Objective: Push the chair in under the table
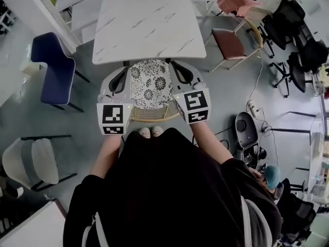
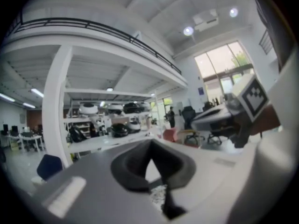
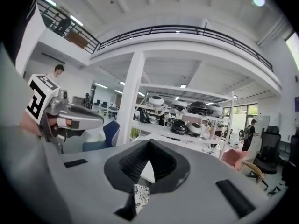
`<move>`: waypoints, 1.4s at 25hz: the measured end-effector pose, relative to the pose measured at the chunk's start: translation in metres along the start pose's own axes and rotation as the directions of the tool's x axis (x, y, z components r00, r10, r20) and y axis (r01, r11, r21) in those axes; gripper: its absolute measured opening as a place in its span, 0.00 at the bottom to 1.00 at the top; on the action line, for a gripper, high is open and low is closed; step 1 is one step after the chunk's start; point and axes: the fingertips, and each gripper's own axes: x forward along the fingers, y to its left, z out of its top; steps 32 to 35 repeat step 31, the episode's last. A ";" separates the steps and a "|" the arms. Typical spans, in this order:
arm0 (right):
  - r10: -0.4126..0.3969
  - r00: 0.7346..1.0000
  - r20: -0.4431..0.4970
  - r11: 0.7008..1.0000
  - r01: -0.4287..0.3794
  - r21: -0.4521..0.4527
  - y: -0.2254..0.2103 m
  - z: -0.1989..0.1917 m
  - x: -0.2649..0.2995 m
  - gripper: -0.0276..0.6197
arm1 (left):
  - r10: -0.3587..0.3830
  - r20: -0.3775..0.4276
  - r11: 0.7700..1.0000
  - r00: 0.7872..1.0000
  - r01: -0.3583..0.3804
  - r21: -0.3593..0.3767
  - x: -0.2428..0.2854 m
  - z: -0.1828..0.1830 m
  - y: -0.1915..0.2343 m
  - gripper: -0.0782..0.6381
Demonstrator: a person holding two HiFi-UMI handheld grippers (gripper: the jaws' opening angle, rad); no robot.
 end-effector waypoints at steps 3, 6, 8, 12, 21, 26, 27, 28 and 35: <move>-0.068 0.995 0.068 0.997 0.065 0.051 -0.010 0.023 -0.012 0.08 | 0.022 0.058 1.000 0.998 -0.021 -0.015 -0.007 0.025 0.001 0.12; -0.106 0.988 0.110 0.992 0.096 0.087 -0.015 0.036 -0.022 0.08 | 0.032 0.097 0.999 0.995 -0.029 -0.037 -0.011 0.041 0.002 0.12; -0.117 0.986 0.122 0.990 0.106 0.092 -0.016 0.040 -0.025 0.08 | 0.037 0.107 0.998 0.994 -0.032 -0.050 -0.012 0.046 0.003 0.12; -0.119 0.985 0.122 0.989 0.107 0.098 -0.017 0.042 -0.027 0.08 | 0.037 0.112 0.999 0.993 -0.034 -0.035 -0.011 0.047 0.002 0.12; -0.117 0.987 0.109 0.990 0.108 0.090 -0.019 0.035 -0.026 0.08 | 0.033 0.101 0.998 0.994 -0.028 -0.048 -0.010 0.042 -0.002 0.12; -0.110 0.989 0.103 0.991 0.101 0.088 -0.017 0.031 -0.023 0.08 | 0.025 0.100 0.999 0.995 -0.020 -0.044 -0.007 0.041 -0.005 0.12; -0.108 0.989 0.103 0.991 0.100 0.087 -0.017 0.031 -0.022 0.08 | 0.024 0.099 0.999 0.995 -0.019 -0.045 -0.006 0.040 -0.004 0.12; -0.107 0.989 0.103 0.991 0.098 0.087 -0.017 0.031 -0.021 0.08 | 0.024 0.098 0.999 0.995 -0.020 -0.047 -0.005 0.040 -0.004 0.12; -0.103 0.989 0.103 0.992 0.095 0.087 -0.017 0.030 -0.017 0.08 | 0.027 0.097 0.999 0.995 -0.022 -0.048 -0.002 0.038 -0.002 0.12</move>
